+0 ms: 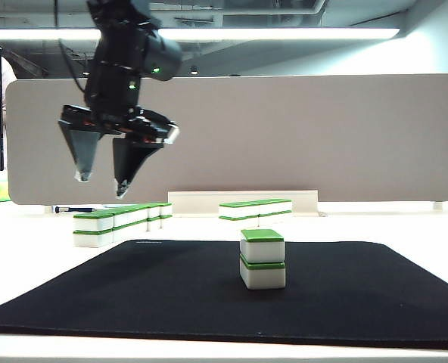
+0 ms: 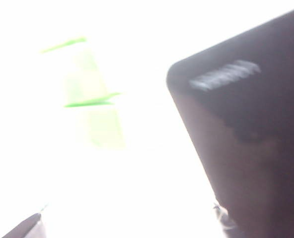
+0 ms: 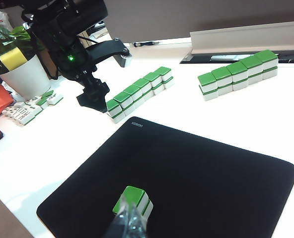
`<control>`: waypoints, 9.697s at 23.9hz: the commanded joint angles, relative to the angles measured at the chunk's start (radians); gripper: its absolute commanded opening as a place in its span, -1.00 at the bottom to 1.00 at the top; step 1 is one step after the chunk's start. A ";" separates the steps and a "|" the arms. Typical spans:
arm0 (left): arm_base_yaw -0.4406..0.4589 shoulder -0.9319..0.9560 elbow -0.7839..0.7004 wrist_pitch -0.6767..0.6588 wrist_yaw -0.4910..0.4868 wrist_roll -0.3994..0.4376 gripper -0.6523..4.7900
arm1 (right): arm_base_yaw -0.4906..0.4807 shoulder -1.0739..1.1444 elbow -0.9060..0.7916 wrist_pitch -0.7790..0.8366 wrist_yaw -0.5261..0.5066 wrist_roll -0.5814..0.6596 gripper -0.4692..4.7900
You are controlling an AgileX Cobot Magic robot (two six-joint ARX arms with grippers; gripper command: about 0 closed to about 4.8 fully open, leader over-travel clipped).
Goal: Take a mahjong tile from the mahjong wall and then place it on the table close to you.
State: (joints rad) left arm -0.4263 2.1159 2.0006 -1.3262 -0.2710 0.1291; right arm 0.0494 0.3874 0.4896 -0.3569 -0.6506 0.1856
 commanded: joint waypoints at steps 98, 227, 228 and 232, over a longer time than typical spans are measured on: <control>0.021 0.106 0.071 -0.106 0.455 0.218 -0.14 | 0.000 0.000 0.005 0.010 0.027 -0.003 -0.83; -0.494 0.091 0.154 -0.093 0.382 0.327 0.72 | -0.004 -0.008 0.005 0.099 0.094 -0.006 -0.83; -0.494 0.061 0.154 -0.104 0.346 0.328 0.72 | -0.004 -0.008 0.005 0.098 0.095 -0.006 -0.83; -0.494 -0.041 0.154 -0.106 0.134 0.327 0.48 | -0.004 -0.007 0.005 0.098 0.095 -0.006 -0.83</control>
State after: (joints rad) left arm -0.9188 2.0960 2.1513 -1.4269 -0.0715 0.4557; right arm 0.0433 0.3817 0.4896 -0.2703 -0.5594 0.1822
